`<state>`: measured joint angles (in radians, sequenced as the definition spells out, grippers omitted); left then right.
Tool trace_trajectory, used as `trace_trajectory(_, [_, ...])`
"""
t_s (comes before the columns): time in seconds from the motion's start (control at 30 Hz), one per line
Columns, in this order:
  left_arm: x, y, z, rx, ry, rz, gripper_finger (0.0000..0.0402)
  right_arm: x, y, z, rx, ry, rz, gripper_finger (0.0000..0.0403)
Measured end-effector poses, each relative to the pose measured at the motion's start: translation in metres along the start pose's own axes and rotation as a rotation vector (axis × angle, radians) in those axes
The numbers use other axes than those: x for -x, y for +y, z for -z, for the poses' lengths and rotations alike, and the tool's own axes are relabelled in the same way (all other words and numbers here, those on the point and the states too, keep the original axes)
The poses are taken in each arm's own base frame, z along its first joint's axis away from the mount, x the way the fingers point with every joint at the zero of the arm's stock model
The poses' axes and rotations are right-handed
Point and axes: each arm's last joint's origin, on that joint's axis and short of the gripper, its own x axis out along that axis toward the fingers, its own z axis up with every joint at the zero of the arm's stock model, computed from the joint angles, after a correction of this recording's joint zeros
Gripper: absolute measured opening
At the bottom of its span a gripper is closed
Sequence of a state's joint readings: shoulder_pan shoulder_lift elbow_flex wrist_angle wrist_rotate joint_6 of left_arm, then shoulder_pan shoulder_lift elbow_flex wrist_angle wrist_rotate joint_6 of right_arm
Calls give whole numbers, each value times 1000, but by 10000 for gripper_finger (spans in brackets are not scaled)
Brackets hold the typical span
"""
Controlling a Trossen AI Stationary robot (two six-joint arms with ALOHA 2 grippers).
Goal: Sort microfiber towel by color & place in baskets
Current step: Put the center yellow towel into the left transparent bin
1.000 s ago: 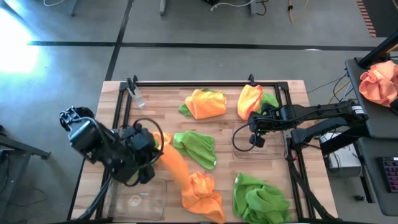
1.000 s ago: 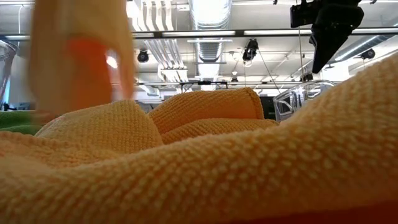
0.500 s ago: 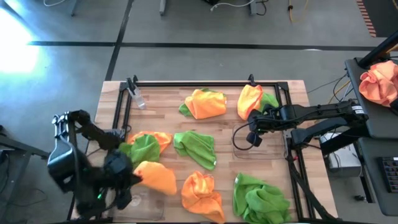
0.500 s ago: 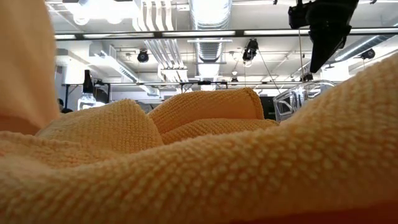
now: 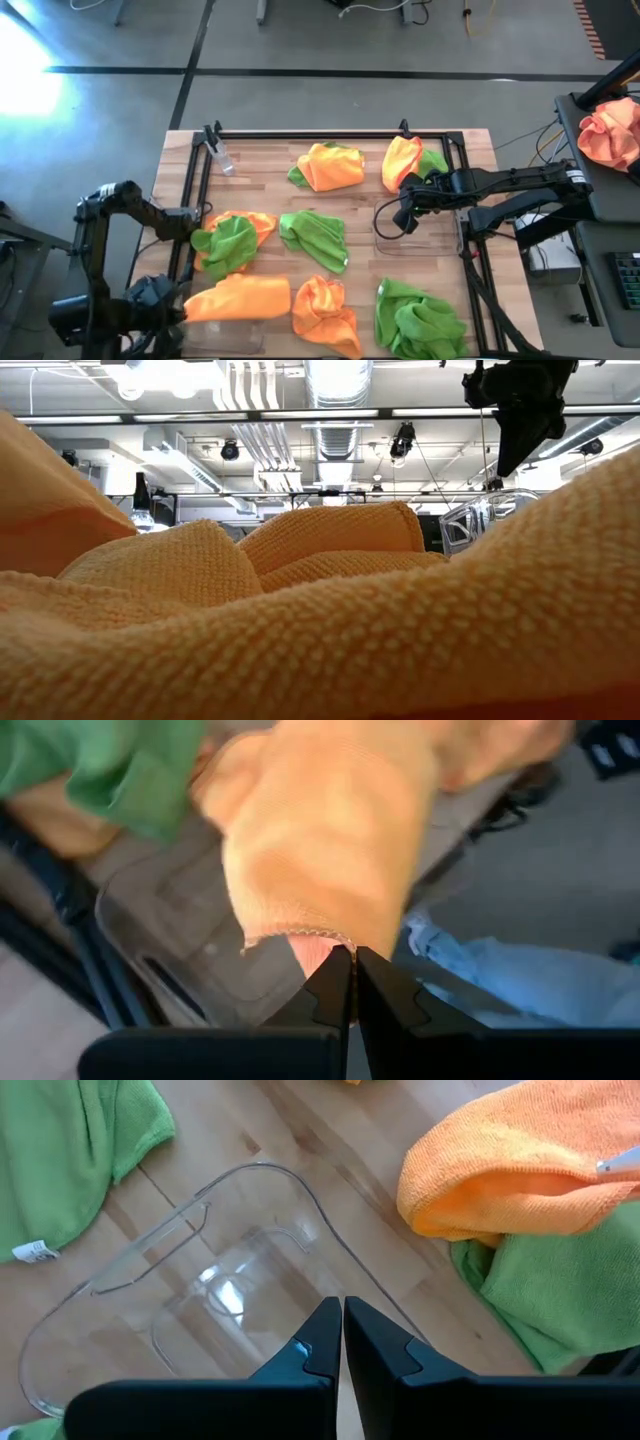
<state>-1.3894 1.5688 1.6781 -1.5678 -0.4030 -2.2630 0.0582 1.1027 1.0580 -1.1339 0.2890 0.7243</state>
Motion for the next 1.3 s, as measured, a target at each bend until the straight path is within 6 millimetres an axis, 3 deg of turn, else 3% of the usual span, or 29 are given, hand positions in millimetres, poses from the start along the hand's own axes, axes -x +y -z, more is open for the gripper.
trace_trajectory(0.23, [-14, 9, 19, 10, 105, -159, 0, 0, 1, -1, -50, -8, -7, 13])
trace_trajectory(0.43, [-25, 10, 24, -21, 71, -184, 0, 0, 1, -1, -68, -10, -10, 13])
trace_trajectory(0.63, [-32, 4, 14, -114, -65, -104, 0, 0, 1, -1, -68, -12, -11, 13])
trace_trajectory(0.97, [-35, 3, 11, -44, -91, -102, 21, 0, 1, -1, -19, -12, -10, 13])
trace_trajectory(1.3, [-45, -10, -7, -31, -153, -91, 51, 0, 1, -1, 44, -11, -9, 13])
